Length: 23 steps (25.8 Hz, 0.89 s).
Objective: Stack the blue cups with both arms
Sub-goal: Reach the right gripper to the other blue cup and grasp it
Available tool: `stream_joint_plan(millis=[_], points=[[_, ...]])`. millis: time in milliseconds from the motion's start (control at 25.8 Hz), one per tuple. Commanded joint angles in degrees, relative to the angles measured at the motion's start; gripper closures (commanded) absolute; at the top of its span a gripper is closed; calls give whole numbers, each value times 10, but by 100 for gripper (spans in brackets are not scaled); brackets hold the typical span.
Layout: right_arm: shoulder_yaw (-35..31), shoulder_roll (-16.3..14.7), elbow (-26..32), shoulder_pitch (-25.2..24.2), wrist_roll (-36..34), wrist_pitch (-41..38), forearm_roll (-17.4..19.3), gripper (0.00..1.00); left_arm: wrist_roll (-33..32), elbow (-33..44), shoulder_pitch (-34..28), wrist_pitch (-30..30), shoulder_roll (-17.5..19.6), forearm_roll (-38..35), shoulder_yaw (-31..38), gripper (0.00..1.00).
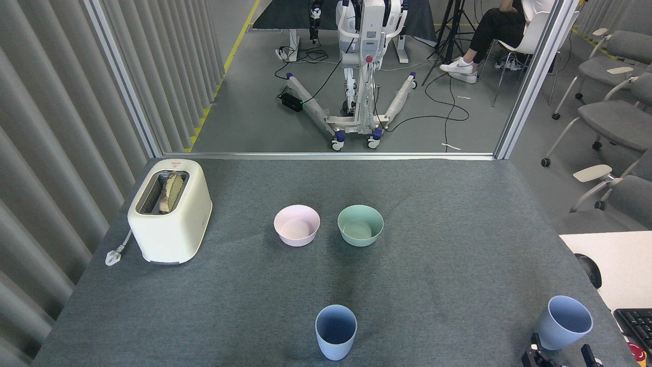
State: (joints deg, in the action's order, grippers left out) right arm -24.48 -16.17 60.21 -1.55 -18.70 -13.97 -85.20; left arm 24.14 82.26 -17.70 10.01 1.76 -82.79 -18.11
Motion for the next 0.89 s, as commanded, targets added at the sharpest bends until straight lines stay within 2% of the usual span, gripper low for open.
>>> stream_joint_plan(millis=[0,310,581,852], points=[[0,-5,-26,15,0,12,1,0,0,1,1,0,1,0,0,0],[6,-25,-67,64,1,24,-1,0,2,1,2,0,6,0,0,0],[7,-25,-70,66,3,23,-1,2,4,2,1,0,6,0,0,0],[29,-24,-71,65,3,21,-2,39,4,2,2,0,6,0,0,0]])
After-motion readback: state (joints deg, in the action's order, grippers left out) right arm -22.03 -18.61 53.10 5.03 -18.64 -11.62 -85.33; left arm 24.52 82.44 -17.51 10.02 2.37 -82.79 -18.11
